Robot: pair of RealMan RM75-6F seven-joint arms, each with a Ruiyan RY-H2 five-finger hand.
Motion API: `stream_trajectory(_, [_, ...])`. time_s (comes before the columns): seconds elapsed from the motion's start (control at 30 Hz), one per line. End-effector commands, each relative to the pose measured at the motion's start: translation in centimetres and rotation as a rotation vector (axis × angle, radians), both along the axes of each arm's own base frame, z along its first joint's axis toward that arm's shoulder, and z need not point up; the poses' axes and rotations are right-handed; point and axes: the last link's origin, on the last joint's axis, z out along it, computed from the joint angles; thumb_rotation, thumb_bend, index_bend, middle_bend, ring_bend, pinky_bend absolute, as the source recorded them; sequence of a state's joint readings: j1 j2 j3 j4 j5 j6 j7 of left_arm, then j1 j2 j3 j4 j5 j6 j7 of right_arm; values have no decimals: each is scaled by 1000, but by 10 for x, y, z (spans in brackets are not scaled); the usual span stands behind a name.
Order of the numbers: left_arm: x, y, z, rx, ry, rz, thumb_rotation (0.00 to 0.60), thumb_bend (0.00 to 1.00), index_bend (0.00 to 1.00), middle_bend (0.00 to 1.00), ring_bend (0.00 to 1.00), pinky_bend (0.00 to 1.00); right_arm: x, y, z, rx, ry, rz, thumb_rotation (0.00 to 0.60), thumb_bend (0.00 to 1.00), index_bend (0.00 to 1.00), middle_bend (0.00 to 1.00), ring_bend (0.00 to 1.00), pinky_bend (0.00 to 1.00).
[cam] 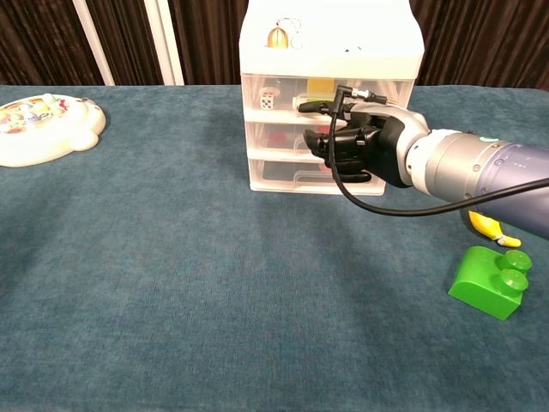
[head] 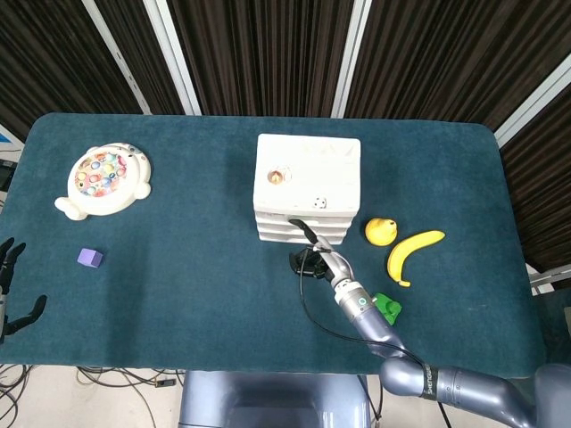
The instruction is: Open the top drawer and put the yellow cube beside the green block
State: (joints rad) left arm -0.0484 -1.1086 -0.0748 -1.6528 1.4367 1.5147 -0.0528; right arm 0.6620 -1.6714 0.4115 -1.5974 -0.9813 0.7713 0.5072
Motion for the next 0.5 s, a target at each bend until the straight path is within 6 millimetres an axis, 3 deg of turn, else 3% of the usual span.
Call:
stream_trajectory(0.03, [0, 0, 0, 0, 1, 0, 600, 316, 7, 0, 0, 0, 0, 1, 0, 7, -2, 4, 600, 636, 0, 956, 1000, 1000])
stream_trajectory(0.5, [0, 0, 0, 0, 2, 2, 600, 316, 7, 0, 0, 0, 2, 8, -2, 31, -19, 37, 600, 636, 0, 956, 1000, 1000])
